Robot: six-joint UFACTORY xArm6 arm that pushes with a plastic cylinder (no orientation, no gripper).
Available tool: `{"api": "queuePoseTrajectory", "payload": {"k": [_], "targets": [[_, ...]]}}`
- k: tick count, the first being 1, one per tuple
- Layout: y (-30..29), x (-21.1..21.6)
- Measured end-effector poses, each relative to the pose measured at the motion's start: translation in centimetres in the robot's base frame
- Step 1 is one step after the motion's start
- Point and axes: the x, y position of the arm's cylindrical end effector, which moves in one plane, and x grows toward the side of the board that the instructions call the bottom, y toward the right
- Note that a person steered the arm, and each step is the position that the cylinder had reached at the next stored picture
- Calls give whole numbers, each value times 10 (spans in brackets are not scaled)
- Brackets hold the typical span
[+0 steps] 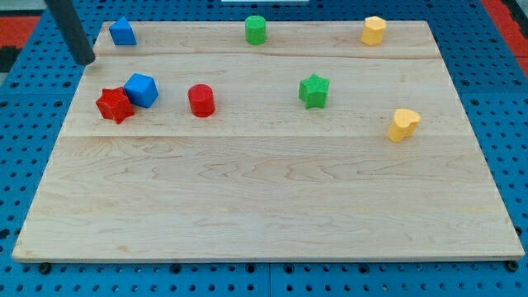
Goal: Slightly push green star parallel to yellow heart
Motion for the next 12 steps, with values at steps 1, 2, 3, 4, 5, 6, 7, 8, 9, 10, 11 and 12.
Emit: {"api": "queuePoseTrajectory", "payload": {"k": [1, 2, 3, 4, 5, 6, 7, 8, 9, 10, 11, 12], "targets": [[33, 14], [75, 34], [102, 57], [138, 75], [169, 88], [181, 76], [212, 40], [319, 29], [395, 30], [428, 63], [427, 78], [414, 66]]}}
